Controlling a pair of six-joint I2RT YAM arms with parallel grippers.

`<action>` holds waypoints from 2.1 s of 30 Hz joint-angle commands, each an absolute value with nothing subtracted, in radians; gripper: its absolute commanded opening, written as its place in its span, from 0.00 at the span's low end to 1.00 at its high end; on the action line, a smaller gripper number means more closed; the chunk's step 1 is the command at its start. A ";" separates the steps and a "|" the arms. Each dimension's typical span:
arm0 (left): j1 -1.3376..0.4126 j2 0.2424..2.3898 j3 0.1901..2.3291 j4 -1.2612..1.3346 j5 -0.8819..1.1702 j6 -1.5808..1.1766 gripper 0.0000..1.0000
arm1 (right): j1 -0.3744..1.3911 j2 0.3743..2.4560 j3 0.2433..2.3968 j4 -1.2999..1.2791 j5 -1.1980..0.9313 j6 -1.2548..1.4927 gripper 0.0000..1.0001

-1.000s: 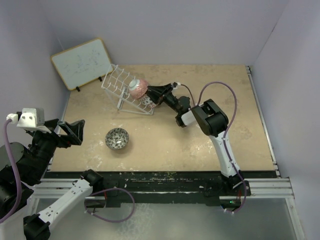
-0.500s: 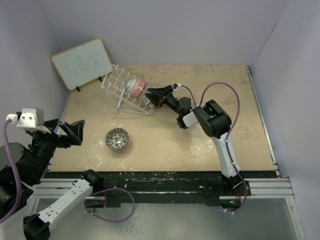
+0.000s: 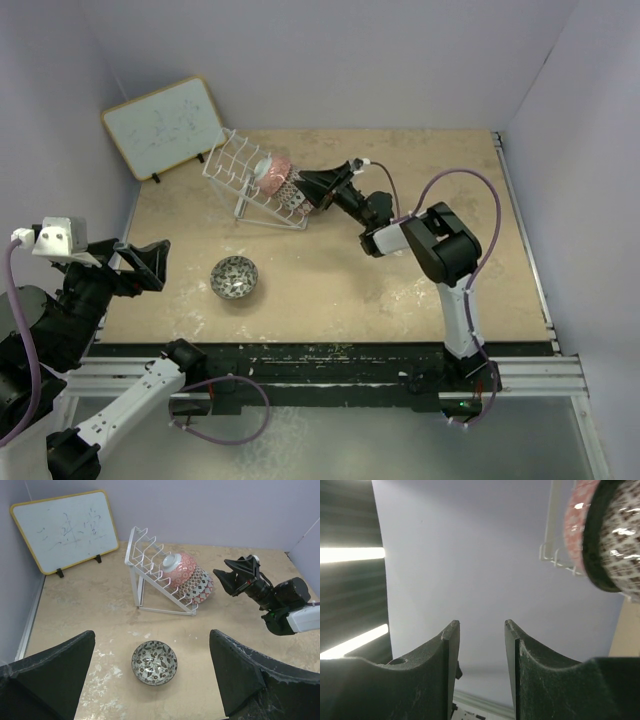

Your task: Load the bowls into the dish rack

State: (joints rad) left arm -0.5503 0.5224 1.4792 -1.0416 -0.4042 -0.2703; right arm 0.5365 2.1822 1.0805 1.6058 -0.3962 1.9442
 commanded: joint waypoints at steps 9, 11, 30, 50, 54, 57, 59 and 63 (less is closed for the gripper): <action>-0.546 0.518 1.524 -1.040 -0.405 -0.280 0.99 | 0.565 1.862 1.042 1.265 -0.460 1.578 0.46; -0.547 0.521 1.536 -1.043 -0.409 -0.275 0.99 | 0.583 1.775 1.074 1.006 -0.448 1.413 0.50; -0.547 0.511 1.573 -1.035 -0.448 -0.256 0.99 | 1.069 1.927 1.753 -0.319 0.153 0.650 0.76; -0.548 0.501 1.563 -1.040 -0.474 -0.244 0.99 | 1.252 2.314 2.142 -0.554 0.154 0.485 0.66; -0.548 0.497 1.559 -1.042 -0.476 -0.245 0.99 | 1.254 2.339 2.149 -0.553 0.163 0.458 0.59; -0.548 0.497 1.556 -1.044 -0.480 -0.244 0.99 | 1.257 2.353 2.146 -0.546 0.162 0.440 0.54; -0.548 0.496 1.552 -1.045 -0.484 -0.243 0.99 | 1.261 2.355 2.134 -0.527 0.164 0.426 0.51; -0.548 0.492 1.541 -1.040 -0.485 -0.244 0.99 | 1.268 2.368 2.129 -0.514 0.190 0.409 0.50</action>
